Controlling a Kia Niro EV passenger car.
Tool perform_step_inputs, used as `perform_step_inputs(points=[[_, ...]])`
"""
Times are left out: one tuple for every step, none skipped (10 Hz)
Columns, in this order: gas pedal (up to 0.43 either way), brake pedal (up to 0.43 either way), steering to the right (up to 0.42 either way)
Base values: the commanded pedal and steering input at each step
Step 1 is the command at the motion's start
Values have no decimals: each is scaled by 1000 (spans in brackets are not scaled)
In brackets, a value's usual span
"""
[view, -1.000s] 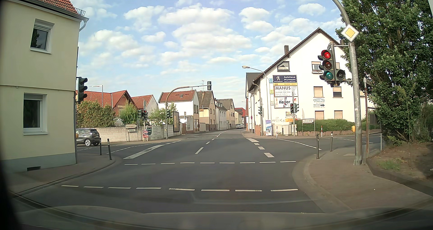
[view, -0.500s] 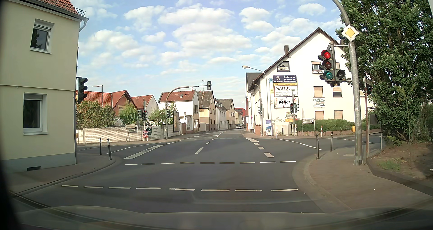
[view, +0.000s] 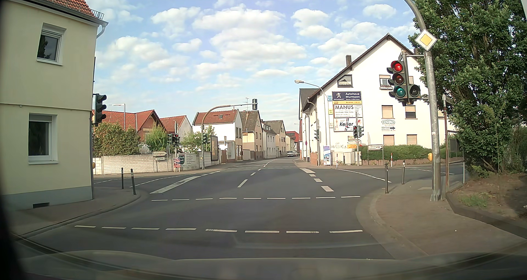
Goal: Follow the waypoints while adhering to traffic rules and regulations
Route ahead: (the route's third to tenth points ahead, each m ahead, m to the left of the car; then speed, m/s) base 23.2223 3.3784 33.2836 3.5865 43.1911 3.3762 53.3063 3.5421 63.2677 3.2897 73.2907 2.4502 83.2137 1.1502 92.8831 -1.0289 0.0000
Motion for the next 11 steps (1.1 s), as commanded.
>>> perform_step_inputs(points=[[0, 329, -8], [0, 329, -8], [0, 329, -8], [0, 329, -8], [0, 329, -8], [0, 329, -8], [0, 329, -8], [0, 329, -7], [0, 329, -8], [0, 329, -8], [0, 329, -8]])
